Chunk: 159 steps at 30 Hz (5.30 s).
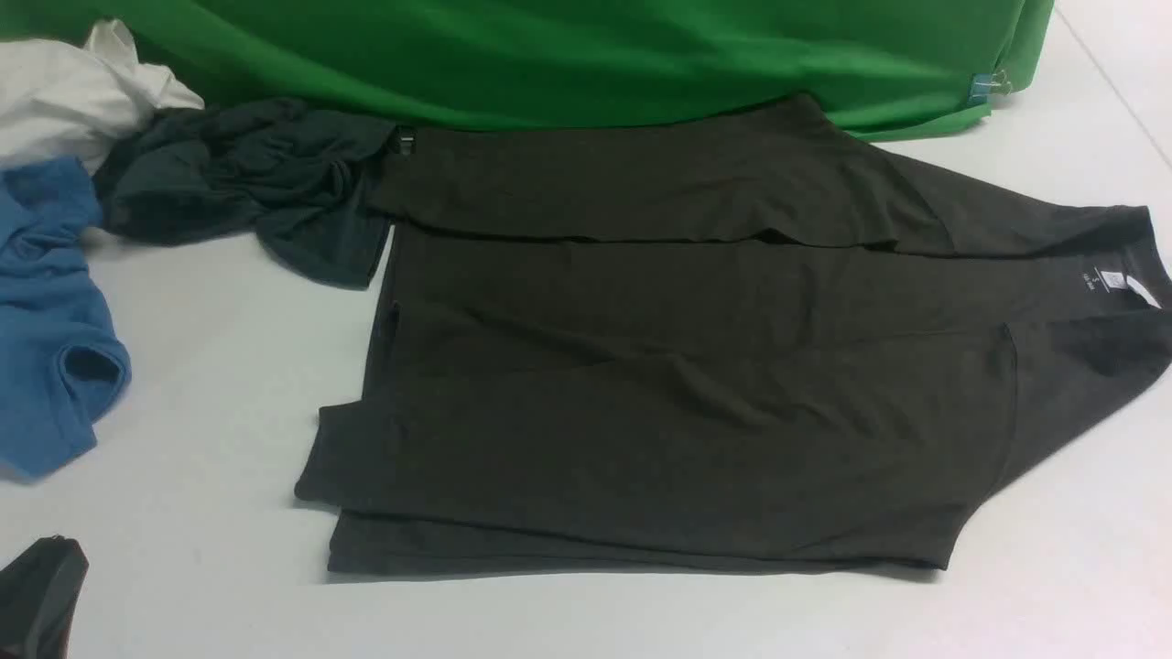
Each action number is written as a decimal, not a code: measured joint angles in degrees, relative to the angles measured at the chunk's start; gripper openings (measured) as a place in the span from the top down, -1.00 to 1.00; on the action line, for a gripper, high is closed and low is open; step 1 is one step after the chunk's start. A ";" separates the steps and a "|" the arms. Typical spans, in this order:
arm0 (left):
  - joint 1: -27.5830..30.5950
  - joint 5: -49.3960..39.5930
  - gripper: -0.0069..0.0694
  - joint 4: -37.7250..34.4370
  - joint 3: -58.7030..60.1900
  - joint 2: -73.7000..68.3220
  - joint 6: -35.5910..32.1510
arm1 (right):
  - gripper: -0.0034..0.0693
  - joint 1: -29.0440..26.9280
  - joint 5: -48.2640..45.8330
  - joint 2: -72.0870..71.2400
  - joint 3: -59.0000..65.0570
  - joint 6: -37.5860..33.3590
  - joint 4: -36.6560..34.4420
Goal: Fold a long-sleeved shirt on a white desktop.
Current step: 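Grasp the left edge of the dark T-shirt lying flat on the table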
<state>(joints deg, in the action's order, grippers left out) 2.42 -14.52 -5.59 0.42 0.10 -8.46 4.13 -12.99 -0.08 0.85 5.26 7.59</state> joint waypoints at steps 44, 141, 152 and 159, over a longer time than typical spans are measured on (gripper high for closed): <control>0.00 18.65 0.76 -1.47 0.00 0.00 1.48 | 0.25 0.00 8.20 0.00 0.00 -2.08 0.03; 1.13 -27.40 0.41 -23.08 -61.83 -107.87 -8.64 | 0.24 12.57 -32.92 43.72 -49.21 -4.52 -25.68; 1.08 -26.60 0.77 -23.73 -61.29 -106.78 -9.31 | 0.24 12.59 -32.92 43.72 -49.21 -4.41 -25.68; 1.08 -24.23 0.77 -24.30 -61.00 -99.24 -10.20 | 0.24 12.59 -31.83 43.72 -49.21 -4.41 -25.68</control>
<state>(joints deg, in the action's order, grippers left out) 3.51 -38.75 -29.89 -60.58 -99.14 -18.66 16.72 -44.82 43.64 -48.36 0.85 -18.08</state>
